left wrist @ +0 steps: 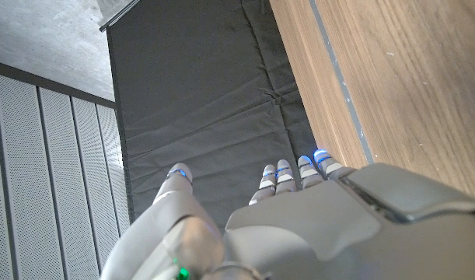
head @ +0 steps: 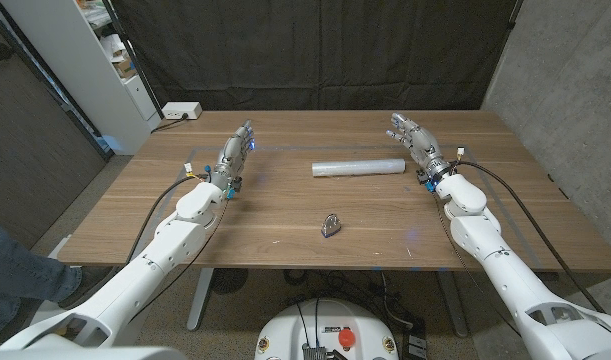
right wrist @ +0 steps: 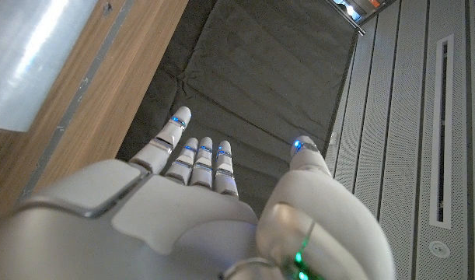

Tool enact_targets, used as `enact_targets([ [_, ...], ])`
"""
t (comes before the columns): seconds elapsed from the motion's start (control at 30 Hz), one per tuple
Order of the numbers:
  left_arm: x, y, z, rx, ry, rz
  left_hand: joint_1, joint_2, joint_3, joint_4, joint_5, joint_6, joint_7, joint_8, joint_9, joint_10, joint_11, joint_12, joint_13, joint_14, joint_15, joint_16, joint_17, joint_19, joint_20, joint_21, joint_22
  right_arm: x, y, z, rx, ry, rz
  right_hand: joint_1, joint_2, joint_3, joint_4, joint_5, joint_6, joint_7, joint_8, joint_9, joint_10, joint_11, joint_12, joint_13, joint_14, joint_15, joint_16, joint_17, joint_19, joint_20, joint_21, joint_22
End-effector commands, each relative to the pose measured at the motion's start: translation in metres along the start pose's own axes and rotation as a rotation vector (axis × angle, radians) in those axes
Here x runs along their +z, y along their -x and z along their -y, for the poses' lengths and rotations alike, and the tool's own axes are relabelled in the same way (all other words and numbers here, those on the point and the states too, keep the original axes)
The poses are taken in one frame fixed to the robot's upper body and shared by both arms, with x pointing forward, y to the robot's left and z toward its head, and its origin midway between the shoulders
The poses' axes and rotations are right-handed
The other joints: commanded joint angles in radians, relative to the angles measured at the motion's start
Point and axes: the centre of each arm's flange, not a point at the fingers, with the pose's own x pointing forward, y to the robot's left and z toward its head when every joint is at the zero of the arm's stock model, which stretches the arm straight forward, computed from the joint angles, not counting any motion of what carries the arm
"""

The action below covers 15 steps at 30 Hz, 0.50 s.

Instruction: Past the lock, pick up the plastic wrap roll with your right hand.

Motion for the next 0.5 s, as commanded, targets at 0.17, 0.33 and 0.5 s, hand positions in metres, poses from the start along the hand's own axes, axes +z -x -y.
enact_targets([
  [0.17,0.006,0.004,0.001,0.002,-0.017,0.0,0.004,0.011,0.007,-0.003,0.004,-0.001,-0.001,0.006,0.003,0.001,-0.004,0.007,0.005,0.0,-0.002,0.005,0.004,0.0,0.004,-0.005,0.005,0.013,0.001,-0.01,0.027,0.166,0.055,0.025,-0.003,0.008,-0.015,0.01,0.007,-0.012,0.005,0.002,0.006,-0.01,0.006,0.006,0.012,-0.001,0.007,0.0,0.011,-0.004,-0.008,0.003],
  [0.33,0.004,0.004,0.001,0.003,-0.008,0.001,0.004,0.012,0.007,-0.003,0.004,-0.001,0.0,0.006,0.003,0.001,-0.005,0.007,0.005,0.001,-0.001,0.005,0.003,0.0,0.004,-0.007,0.005,0.016,-0.003,-0.013,0.029,0.193,0.072,0.033,-0.006,0.01,-0.021,0.013,0.006,-0.013,0.004,0.002,0.005,-0.016,0.005,0.006,0.011,-0.004,0.005,-0.001,0.013,-0.004,-0.012,0.003],
  [0.5,0.003,0.004,0.0,0.002,-0.013,-0.003,0.004,0.014,0.007,-0.003,0.004,-0.001,-0.001,0.006,0.003,0.001,-0.004,0.007,0.005,0.001,-0.002,0.006,0.003,0.002,0.005,-0.009,0.005,0.021,-0.006,-0.016,0.032,0.224,0.087,0.039,-0.01,0.01,-0.025,0.016,0.004,-0.018,0.003,0.002,0.005,-0.017,0.005,0.006,0.012,-0.004,0.005,-0.002,0.015,-0.005,-0.015,0.003],
])
